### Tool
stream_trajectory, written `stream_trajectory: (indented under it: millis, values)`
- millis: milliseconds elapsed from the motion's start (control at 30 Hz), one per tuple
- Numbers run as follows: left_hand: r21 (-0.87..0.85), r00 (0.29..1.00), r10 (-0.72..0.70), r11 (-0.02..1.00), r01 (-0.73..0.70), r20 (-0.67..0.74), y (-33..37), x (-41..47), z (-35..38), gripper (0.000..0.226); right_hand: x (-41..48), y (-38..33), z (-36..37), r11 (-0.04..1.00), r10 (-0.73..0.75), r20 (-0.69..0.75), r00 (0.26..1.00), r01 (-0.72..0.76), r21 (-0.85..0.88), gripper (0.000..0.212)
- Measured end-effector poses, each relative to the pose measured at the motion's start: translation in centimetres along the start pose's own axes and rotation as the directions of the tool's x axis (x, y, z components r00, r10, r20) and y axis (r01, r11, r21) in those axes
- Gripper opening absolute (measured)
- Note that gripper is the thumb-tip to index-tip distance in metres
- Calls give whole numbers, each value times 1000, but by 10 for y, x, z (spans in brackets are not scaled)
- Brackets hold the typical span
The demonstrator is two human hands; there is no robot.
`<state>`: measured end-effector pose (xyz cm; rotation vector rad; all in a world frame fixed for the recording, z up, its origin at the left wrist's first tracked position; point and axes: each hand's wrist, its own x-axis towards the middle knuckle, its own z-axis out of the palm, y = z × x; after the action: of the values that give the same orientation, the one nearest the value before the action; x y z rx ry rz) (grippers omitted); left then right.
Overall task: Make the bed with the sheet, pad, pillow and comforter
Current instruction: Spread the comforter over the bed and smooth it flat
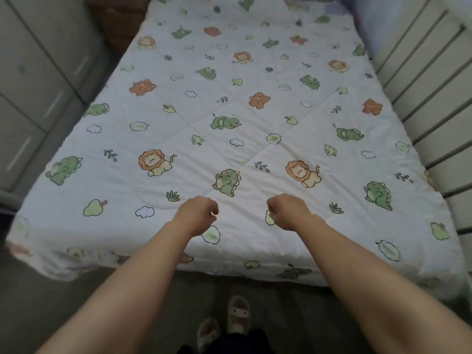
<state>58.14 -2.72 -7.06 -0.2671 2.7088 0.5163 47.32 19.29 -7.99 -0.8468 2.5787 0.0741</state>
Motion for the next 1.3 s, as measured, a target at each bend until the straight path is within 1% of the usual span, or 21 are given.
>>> stream_trajectory:
  millis: [100, 167, 300, 533, 633, 700, 800, 867, 967, 1033, 1167, 1233, 1300]
  values:
    - [9, 997, 10, 1000, -11, 72, -1, 29, 30, 25, 21, 2, 38, 1000, -7, 80, 997, 5, 21, 11]
    - [5, 996, 27, 1000, -27, 81, 5, 50, 45, 26, 30, 10, 53, 999, 9, 96, 995, -12, 30, 13]
    - [22, 991, 95, 995, -97, 99, 25, 100, 72, 28, 47, 38, 78, 995, 84, 105, 991, -90, 52, 14]
    - [90, 977, 197, 975, -204, 83, 47, 186, 94, 33, 88, 90, 95, 962, 242, 34, 970, -244, 122, 24]
    - [145, 972, 223, 962, -233, 80, 55, 224, 108, 34, 113, 108, 112, 936, 282, 44, 958, -285, 205, 26]
    - [180, 971, 220, 956, -233, 91, 61, 244, 121, 34, 127, 112, 128, 928, 272, 75, 959, -282, 244, 31]
    - [243, 966, 221, 937, -249, 137, 68, 257, 145, 29, 142, 109, 153, 955, 217, 89, 972, -230, 188, 36]
    - [284, 957, 234, 918, -276, 172, 70, 261, 165, 26, 150, 107, 168, 968, 196, 61, 979, -203, 146, 32]
    - [332, 954, 261, 895, -297, 150, 68, 264, 186, 19, 156, 108, 180, 978, 170, 31, 985, -173, 117, 21]
    - [349, 945, 287, 879, -325, 157, 64, 263, 192, 21, 153, 107, 182, 976, 146, 62, 987, -154, 152, 19]
    - [378, 926, 308, 848, -372, 219, 54, 247, 199, 24, 142, 101, 186, 977, 54, 165, 985, -86, 195, 20]
    - [371, 926, 301, 852, -368, 227, 55, 243, 198, 24, 141, 102, 186, 976, 41, 172, 984, -76, 202, 18]
    - [315, 929, 296, 880, -356, 221, 55, 243, 190, 23, 144, 104, 180, 976, 34, 160, 986, -67, 205, 14]
